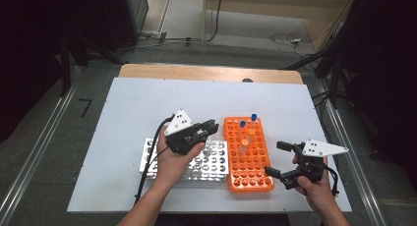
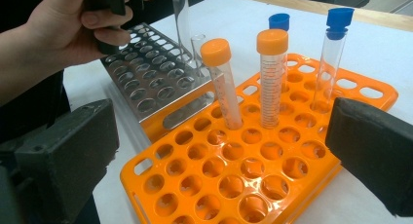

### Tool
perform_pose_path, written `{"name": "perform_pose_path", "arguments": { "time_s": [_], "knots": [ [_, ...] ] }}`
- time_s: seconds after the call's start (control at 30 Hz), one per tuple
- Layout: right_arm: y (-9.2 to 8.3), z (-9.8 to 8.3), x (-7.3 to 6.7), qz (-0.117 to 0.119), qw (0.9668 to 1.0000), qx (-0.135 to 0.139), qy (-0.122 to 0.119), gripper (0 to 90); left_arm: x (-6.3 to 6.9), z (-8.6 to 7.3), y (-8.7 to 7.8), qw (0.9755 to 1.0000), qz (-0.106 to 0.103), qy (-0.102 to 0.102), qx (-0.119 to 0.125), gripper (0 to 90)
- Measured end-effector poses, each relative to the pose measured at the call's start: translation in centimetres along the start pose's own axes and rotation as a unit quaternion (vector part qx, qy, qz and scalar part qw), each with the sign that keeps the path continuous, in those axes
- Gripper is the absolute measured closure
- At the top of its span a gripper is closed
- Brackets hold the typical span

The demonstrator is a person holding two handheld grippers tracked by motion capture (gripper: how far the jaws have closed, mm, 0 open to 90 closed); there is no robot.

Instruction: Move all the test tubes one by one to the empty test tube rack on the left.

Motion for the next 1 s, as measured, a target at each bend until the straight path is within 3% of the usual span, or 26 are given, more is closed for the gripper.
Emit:
{"name": "perform_pose_path", "arguments": {
  "time_s": [0.37, 0.63, 0.87, 1.0],
  "knots": [
    [0.0, -0.2, 0.2, -0.010, 0.9999, 0.004, -0.001, 0.0, 0.4, -0.3, 0.6, 0.9993, 0.010, 0.014, -0.033, 76.9],
    [0.0, -0.3, 0.2, -0.015, 0.9999, 0.004, 0.001, 0.0, 0.9, -0.5, 0.6, 0.9972, 0.017, 0.028, -0.067, 76.6],
    [0.0, -0.3, 0.2, -0.016, 0.9999, 0.003, -0.002, 0.0, 1.2, -1.0, 0.9, 0.9940, 0.030, 0.047, -0.094, 76.5],
    [0.0, -0.3, 0.3, -0.016, 0.9999, 0.002, -0.001, 0.0, 1.2, -1.1, 0.9, 0.9934, 0.026, 0.046, -0.102, 76.0]
  ]
}}
Point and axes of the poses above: each handheld gripper's, and its own axes: y roughly forward along the jaws, z roughly out of its top, x roughly to its right, the point moved 1 cm from there along y, roughly forward along the jaws, and after that the axes turned 14 degrees about -x, right-handed, at the moved point
